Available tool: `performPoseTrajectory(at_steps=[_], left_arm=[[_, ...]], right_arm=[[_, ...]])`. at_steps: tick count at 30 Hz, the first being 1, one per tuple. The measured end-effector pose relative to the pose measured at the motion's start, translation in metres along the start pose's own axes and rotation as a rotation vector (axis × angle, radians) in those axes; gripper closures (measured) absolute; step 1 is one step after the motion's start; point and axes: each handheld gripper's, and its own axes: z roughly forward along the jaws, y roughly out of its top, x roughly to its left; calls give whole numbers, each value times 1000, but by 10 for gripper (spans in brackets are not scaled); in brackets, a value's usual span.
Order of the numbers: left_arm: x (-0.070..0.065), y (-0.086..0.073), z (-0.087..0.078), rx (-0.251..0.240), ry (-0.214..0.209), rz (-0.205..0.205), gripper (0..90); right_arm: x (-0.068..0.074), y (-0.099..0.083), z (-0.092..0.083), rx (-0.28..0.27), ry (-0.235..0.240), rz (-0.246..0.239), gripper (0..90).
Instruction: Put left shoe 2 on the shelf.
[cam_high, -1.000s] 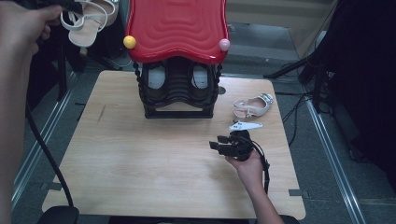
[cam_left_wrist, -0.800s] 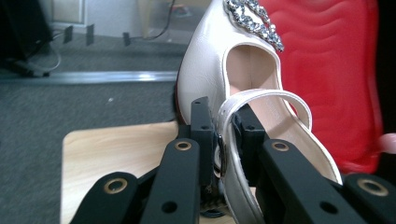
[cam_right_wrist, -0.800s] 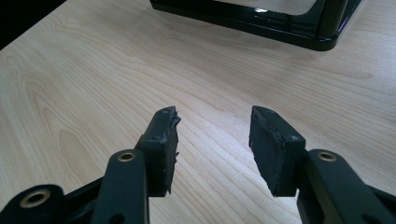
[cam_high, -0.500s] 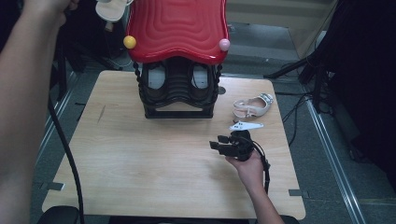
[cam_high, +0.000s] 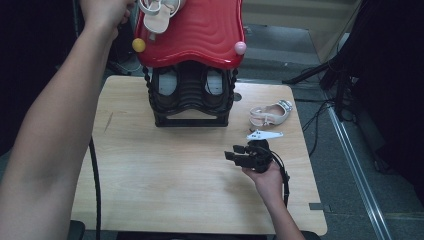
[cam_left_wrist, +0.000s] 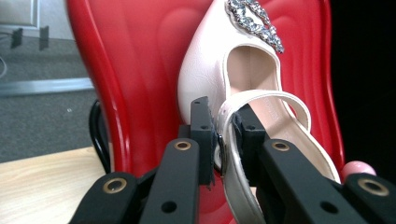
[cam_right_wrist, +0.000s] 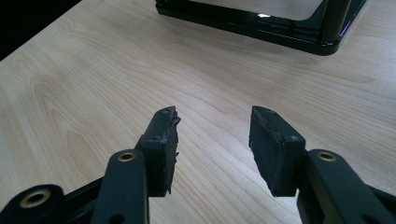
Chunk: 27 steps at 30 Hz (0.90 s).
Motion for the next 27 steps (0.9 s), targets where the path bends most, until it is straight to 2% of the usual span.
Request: performPoseTrajectory(at_steps=[3, 9, 13, 15, 18, 21, 27], left_arm=[[3, -4, 4, -10, -11, -8, 817], [5, -14, 9, 26, 1, 16, 806], [4, -19, 10, 31, 8, 26, 798], [1, -22, 10, 53, 18, 50, 793], [-6, -27, 11, 59, 57, 92, 767], [-10, -30, 12, 65, 66, 112, 747], [-9, -30, 8, 75, 21, 107, 677]], right_arm=[[0, 0, 0, -2, 0, 0, 530], [1, 0, 1, -1, 0, 3, 530], [1, 0, 1, 0, -1, 1, 530], [1, 0, 1, -1, -2, 2, 530], [0, 0, 1, 0, -4, 2, 530], [0, 0, 1, 1, -5, 1, 530], [0, 0, 0, 2, -8, 1, 530]])
